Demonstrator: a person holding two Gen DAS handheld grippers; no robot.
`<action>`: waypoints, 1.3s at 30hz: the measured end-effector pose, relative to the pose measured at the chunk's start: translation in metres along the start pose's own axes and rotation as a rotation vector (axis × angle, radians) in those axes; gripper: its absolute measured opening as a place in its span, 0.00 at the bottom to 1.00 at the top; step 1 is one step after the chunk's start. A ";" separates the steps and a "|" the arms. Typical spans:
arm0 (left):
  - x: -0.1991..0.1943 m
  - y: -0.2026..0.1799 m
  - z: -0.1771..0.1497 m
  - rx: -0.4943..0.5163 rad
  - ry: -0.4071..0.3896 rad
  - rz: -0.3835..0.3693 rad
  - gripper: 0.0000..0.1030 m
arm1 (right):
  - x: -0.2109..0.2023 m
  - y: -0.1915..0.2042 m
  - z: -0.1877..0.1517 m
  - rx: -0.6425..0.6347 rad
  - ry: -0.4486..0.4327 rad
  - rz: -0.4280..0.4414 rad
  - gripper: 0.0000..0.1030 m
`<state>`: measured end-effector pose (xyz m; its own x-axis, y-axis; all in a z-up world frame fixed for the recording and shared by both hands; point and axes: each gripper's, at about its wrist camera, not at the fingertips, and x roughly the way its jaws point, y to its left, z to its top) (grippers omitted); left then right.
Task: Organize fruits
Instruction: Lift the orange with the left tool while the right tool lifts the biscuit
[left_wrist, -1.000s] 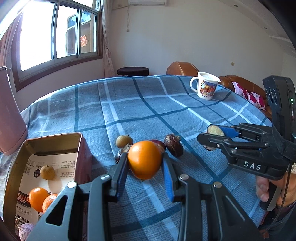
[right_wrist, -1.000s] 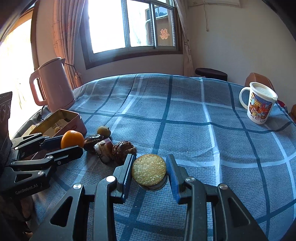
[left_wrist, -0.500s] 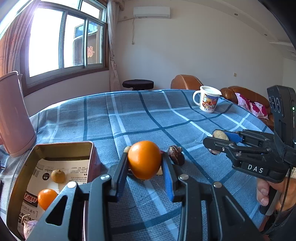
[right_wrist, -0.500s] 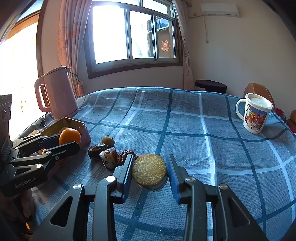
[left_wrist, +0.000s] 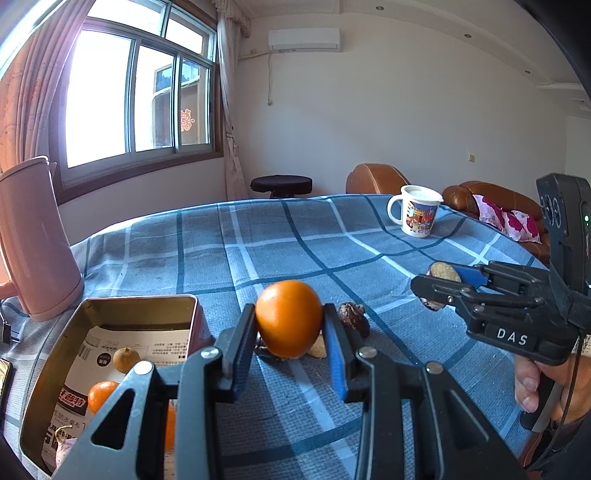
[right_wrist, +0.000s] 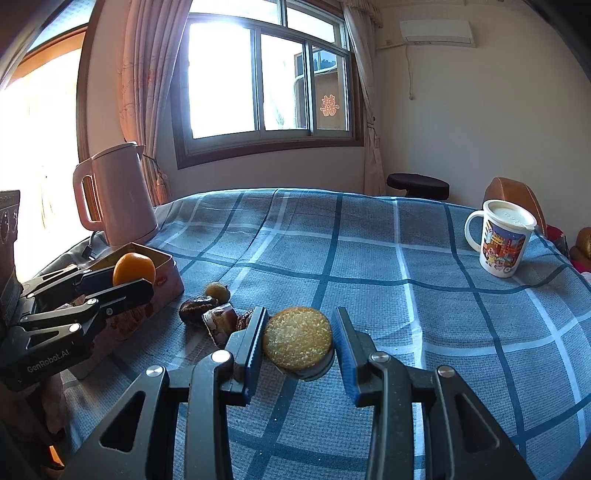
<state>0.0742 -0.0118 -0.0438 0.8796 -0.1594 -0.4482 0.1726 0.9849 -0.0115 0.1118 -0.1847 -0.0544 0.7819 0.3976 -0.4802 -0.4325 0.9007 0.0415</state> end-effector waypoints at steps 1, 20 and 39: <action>-0.001 0.000 0.000 0.000 -0.003 0.002 0.36 | -0.001 0.000 0.000 -0.001 -0.004 -0.001 0.37; -0.016 -0.004 -0.002 0.020 -0.083 0.007 0.36 | -0.015 0.002 -0.001 -0.021 -0.080 -0.010 0.37; -0.025 -0.003 -0.003 0.015 -0.128 0.013 0.36 | -0.025 0.005 -0.002 -0.033 -0.132 -0.011 0.34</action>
<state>0.0505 -0.0103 -0.0351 0.9313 -0.1544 -0.3300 0.1661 0.9861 0.0072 0.0894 -0.1908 -0.0443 0.8379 0.4090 -0.3613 -0.4364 0.8997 0.0065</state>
